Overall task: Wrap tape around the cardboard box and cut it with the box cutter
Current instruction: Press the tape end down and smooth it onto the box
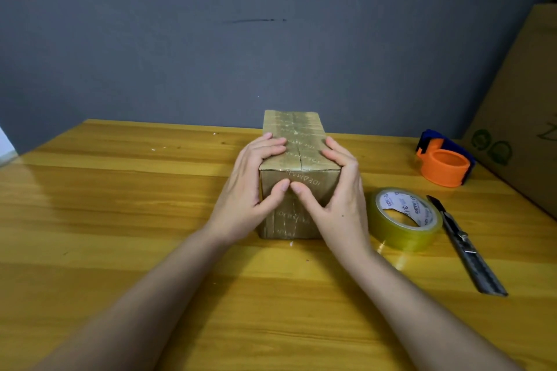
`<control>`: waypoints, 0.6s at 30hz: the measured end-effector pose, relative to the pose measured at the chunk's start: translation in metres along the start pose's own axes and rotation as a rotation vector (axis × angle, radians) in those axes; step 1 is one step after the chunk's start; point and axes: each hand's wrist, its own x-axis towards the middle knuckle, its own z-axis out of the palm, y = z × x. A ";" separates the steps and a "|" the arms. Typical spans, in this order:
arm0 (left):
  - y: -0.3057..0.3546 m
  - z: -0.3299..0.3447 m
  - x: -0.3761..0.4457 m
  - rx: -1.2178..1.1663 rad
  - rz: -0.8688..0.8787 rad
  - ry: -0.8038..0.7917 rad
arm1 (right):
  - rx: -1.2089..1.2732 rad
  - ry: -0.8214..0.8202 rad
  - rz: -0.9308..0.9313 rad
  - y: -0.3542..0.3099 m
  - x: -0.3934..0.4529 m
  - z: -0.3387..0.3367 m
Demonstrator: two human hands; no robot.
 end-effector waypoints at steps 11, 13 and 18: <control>-0.007 -0.007 0.001 0.119 0.066 -0.104 | 0.033 -0.148 -0.091 0.015 0.003 -0.014; -0.006 -0.006 0.000 0.090 0.055 -0.088 | 0.032 -0.177 -0.097 0.015 0.002 -0.016; 0.008 0.003 0.003 -0.109 -0.106 0.063 | 0.187 -0.134 -0.026 0.010 0.003 -0.018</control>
